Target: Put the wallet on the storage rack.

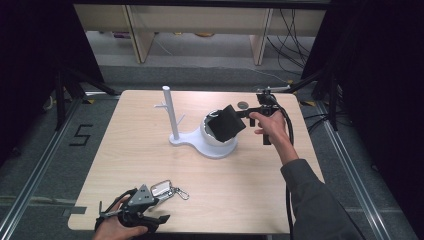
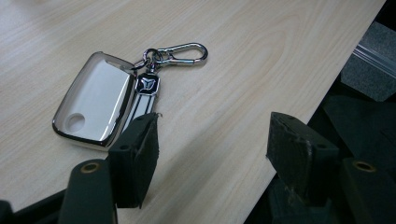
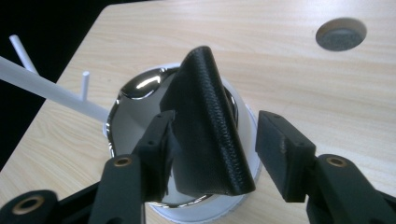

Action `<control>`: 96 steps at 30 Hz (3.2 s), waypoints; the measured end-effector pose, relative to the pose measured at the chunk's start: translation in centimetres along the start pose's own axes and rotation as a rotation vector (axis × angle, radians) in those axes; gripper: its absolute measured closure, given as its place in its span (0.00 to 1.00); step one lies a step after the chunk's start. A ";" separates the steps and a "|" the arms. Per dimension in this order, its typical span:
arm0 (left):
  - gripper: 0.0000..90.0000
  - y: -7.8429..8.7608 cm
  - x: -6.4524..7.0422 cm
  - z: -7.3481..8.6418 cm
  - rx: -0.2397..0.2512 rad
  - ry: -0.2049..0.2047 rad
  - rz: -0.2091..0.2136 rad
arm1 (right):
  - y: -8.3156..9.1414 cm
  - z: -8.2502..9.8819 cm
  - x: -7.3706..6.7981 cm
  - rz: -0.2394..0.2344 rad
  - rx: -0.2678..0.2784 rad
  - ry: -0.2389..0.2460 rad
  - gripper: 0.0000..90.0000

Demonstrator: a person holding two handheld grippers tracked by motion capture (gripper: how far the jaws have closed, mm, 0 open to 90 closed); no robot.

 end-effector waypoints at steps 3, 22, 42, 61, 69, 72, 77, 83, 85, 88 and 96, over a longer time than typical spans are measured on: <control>0.37 0.1 0.0 -0.1 0.008 -0.002 0.001 | 0.8 0.1 0.1 -0.006 0.023 0.029 0.51; 0.37 0.3 -0.4 0.0 0.002 0.000 -0.019 | 4.4 2.5 1.6 -0.031 0.079 0.104 0.44; 0.37 0.5 -0.9 0.0 0.013 0.008 -0.046 | 6.3 10.2 2.6 -0.031 0.094 0.216 0.39; 0.37 0.6 -1.4 -0.3 0.000 -0.014 -0.057 | 3.9 16.9 3.1 -0.036 0.053 0.231 0.37; 0.37 0.6 -1.4 -0.3 0.002 -0.016 -0.064 | 3.3 18.9 2.2 -0.024 0.048 0.274 0.36; 0.37 0.6 -1.4 -0.3 0.000 -0.012 -0.065 | 3.1 19.7 2.0 -0.037 0.031 0.269 0.35; 0.36 0.6 -1.5 -0.4 -0.007 -0.017 -0.077 | 2.9 20.6 1.9 -0.040 0.016 0.293 0.34; 0.31 0.4 -1.7 -0.7 0.006 -0.011 -0.061 | 2.9 21.5 1.8 -0.030 0.000 0.310 0.31; 0.29 0.4 -1.8 -0.8 0.006 -0.015 -0.055 | 3.0 21.8 1.6 -0.030 -0.011 0.284 0.31; 0.29 0.3 -2.0 -1.0 0.005 -0.021 -0.053 | 3.0 22.1 1.8 -0.039 -0.014 0.314 0.30; 0.29 0.3 -2.1 -1.6 0.000 -0.036 -0.070 | 3.3 23.3 1.4 -0.039 -0.035 0.279 0.28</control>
Point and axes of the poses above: each handheld gripper's, and its own axes: y roughly backward along the jaws, z roughly out of its underside, x roughly to its right, the point moved 1 cm from there along -y, roughly forward along the jaws, and after that the axes turned 4 degrees about z, right-handed, at the moved point
